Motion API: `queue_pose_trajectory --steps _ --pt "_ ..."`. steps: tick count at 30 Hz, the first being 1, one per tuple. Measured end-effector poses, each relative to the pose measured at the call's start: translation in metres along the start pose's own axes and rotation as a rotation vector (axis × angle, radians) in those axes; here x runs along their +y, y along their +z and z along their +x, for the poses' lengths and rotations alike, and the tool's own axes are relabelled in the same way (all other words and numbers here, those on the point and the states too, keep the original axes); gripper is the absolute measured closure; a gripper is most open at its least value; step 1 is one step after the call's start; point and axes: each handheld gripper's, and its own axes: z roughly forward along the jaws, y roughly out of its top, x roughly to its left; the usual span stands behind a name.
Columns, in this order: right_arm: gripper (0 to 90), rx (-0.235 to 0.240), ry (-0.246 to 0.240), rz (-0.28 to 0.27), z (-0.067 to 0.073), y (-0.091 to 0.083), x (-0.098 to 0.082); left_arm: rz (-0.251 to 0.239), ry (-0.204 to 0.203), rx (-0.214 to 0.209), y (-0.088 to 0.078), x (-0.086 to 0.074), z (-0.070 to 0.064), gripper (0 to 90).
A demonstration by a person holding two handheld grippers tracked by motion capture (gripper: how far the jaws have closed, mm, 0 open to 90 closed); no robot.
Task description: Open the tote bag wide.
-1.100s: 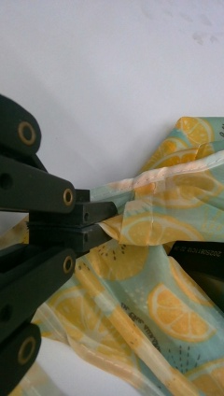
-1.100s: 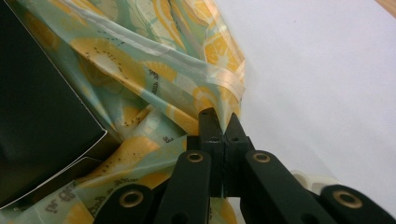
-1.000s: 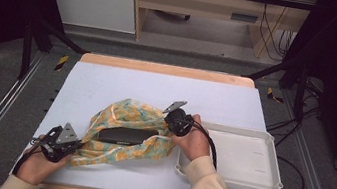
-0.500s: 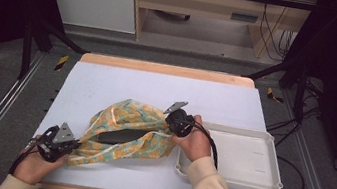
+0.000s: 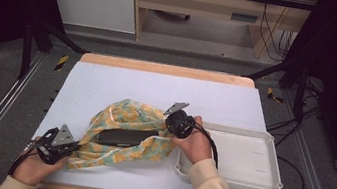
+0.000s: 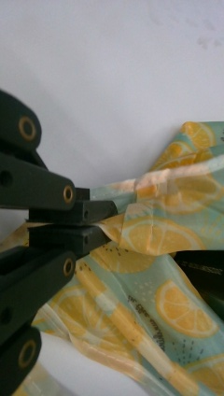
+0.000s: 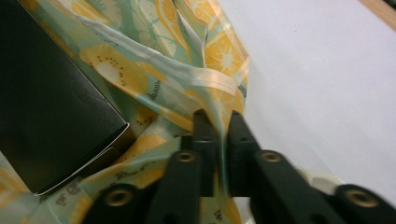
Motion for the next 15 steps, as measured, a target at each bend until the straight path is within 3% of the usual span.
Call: queue_pose_trajectory --steps 1,2,4,6,10,15 --pt "80.9 0.0 0.0 0.0 0.0 0.0 0.0 0.0 0.0 0.0 0.0 0.0 0.0 78.7" --pt "70.3 -0.005 0.004 -0.02 0.0 -0.004 0.0 -0.022 -0.009 0.002 -0.001 0.0 0.001 71.8" --pt "60.3 -0.013 0.02 -0.051 0.001 -0.009 0.0 -0.048 -0.016 0.017 -0.003 0.001 0.001 63.3" --pt "58.4 -0.011 0.028 -0.061 0.002 -0.013 0.001 -0.067 -0.028 0.018 -0.004 0.002 0.001 56.2" --pt "48.2 -0.005 0.053 -0.133 0.005 -0.031 0.002 -0.133 -0.041 0.016 -0.009 0.005 -0.001 49.9" --pt "42.5 0.005 0.063 -0.162 0.011 -0.043 0.003 -0.195 -0.02 0.011 -0.017 0.012 -0.006 46.5"
